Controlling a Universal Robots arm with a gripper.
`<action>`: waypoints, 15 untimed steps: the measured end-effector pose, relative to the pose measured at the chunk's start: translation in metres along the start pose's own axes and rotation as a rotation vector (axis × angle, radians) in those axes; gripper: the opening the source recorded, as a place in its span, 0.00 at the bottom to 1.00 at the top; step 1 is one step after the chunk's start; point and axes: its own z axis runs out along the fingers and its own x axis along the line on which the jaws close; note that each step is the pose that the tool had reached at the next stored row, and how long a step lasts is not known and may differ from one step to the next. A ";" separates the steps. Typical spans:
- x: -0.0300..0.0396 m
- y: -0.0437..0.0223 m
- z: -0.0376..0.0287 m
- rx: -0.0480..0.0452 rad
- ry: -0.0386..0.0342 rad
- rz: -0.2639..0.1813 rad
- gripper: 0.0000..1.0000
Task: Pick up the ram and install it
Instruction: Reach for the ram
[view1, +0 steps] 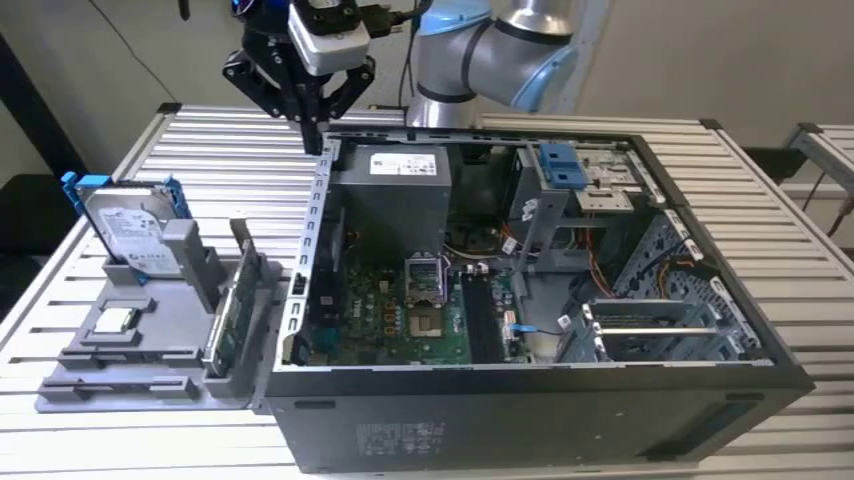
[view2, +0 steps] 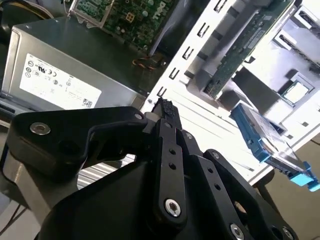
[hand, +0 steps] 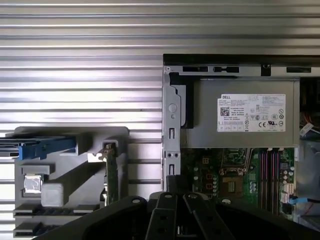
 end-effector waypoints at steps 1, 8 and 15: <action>0.0025 0.0000 0.0002 -0.0002 0.0004 -0.001 0.11; 0.0200 -0.0004 0.0007 -0.0001 0.0056 -0.003 0.11; 0.0366 -0.0008 0.0008 -0.0001 0.0087 -0.004 0.11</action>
